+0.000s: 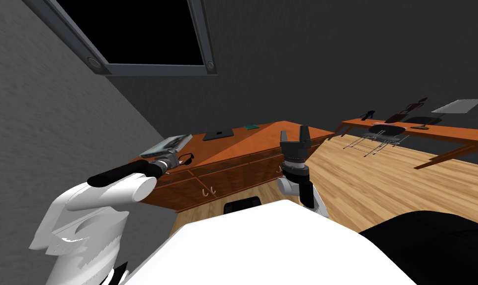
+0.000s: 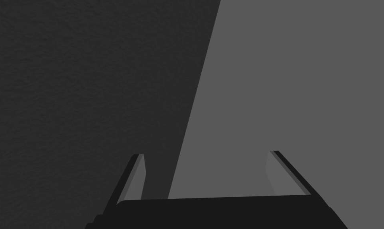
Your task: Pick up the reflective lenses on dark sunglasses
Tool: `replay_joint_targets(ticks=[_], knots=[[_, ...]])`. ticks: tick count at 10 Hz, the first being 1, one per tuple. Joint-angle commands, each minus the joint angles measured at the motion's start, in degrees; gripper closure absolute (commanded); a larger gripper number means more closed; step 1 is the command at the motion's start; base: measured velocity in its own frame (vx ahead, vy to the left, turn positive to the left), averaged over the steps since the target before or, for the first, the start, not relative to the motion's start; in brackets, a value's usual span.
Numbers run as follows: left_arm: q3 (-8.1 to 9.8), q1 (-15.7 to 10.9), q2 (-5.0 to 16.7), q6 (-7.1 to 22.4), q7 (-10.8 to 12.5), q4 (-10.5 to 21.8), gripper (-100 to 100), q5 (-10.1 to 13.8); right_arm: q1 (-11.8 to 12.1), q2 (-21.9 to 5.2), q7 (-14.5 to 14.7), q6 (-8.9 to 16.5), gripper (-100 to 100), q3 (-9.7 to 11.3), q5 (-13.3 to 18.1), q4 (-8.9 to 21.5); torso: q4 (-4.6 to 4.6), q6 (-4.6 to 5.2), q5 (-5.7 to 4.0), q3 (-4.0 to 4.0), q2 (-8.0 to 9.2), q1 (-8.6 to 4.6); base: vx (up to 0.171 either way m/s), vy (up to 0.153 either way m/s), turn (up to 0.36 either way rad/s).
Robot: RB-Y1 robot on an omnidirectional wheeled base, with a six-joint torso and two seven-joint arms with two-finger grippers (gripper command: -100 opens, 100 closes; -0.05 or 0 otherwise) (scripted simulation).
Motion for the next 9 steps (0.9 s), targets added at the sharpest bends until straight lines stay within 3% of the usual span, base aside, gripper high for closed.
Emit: replay_joint_targets(ticks=[1, 2, 4, 9], knots=[[0.4, -0.31, 0.3, 2.86, -0.11, 0.15, -100, 0.68, 0.0, 0.0, 0.0, 0.0, 0, 0.0, 0.0, 0.0, 0.0, 0.0, 0.0, 0.0, 0.0, 0.0, 0.012, 0.024, -0.025], [1.17, -1.3, 1.03, 4.61, -0.36, 0.78, -100, 2.12, 0.0, 0.0, 0.0, 0.0, 0, 0.0, 0.0, 0.0, 0.0, -0.01, 0.01, 0.0, 0.0, 0.02, 0.018, 0.037, -0.037], [1.17, -1.3, 1.03, 6.86, -0.36, 0.78, -100, 2.12, 0.0, 0.0, 0.0, 0.0, 0, 0.0, 0.0, 0.0, -0.01, -0.02, 0.02, -0.02, -0.03, 0.06, 0.013, 0.026, -0.013], [3.12, -3.87, 2.67, 15.18, -1.36, 2.86, -100, 6.12, 0.0, 0.0, 0.0, 0.0, 0, 0.0, 0.0, 0.0, -0.01, -0.01, 0.03, -0.02, -0.03, 0.09, 0.015, 0.04, -0.039]])
